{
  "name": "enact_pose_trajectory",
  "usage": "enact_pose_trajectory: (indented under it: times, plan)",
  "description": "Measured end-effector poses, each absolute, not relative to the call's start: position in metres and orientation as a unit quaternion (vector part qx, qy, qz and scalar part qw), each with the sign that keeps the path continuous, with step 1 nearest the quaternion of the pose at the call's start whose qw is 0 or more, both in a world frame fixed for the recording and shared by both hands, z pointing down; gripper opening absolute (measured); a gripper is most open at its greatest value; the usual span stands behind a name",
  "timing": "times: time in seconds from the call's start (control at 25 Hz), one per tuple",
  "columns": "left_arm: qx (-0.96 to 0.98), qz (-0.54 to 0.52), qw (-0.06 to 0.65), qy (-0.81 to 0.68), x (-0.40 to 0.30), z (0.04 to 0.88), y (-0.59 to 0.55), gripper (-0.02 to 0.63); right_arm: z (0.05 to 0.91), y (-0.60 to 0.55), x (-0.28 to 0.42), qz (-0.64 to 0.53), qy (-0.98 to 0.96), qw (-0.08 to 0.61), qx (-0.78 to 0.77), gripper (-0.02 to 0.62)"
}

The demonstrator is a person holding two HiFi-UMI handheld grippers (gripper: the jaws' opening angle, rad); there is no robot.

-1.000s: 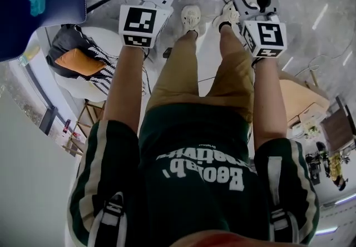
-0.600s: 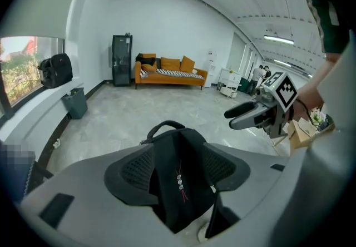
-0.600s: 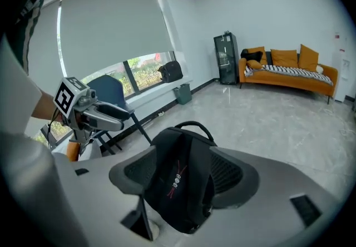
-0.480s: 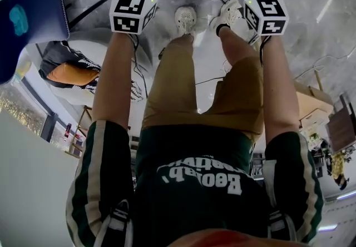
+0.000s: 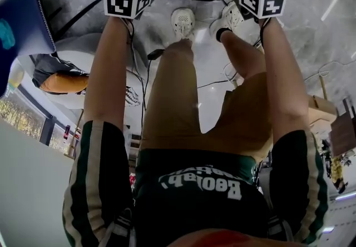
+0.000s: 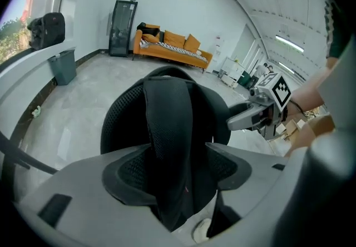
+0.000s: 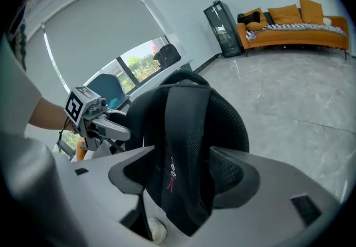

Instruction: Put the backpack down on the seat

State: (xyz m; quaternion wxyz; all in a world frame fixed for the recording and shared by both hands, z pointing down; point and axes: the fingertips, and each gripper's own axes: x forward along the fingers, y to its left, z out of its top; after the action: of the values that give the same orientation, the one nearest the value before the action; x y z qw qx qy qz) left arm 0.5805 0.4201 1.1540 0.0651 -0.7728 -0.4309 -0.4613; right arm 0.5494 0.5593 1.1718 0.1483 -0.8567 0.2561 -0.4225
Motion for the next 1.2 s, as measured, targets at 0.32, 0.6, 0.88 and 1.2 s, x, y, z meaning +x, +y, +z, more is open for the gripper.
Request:
enact_pose_trajectory:
  times: [0.32, 0.6, 0.88, 1.2]
  plan:
    - [-0.783, -0.442, 0.054, -0.435, 0.589, 1.175, 0.458, 0.166, 1.188, 0.52, 0.574, -0.394, 0.327, 0.183, -0.839, 0.261]
    - [-0.787, -0.417, 0.056, -0.452, 0.584, 1.152, 0.46, 0.074, 1.167, 0.525, 0.563, -0.375, 0.362, 0.148, -0.841, 0.061]
    - [-0.786, -0.421, 0.047, -0.451, 0.564, 1.079, 0.459, 0.072, 1.083, 0.513, 0.548, -0.362, 0.374, 0.17, -0.837, 0.061]
    - [-0.793, -0.404, 0.029, -0.455, 0.515, 0.962, 0.431, 0.072, 0.967, 0.48, 0.494, -0.373, 0.394, 0.172, -0.822, 0.061]
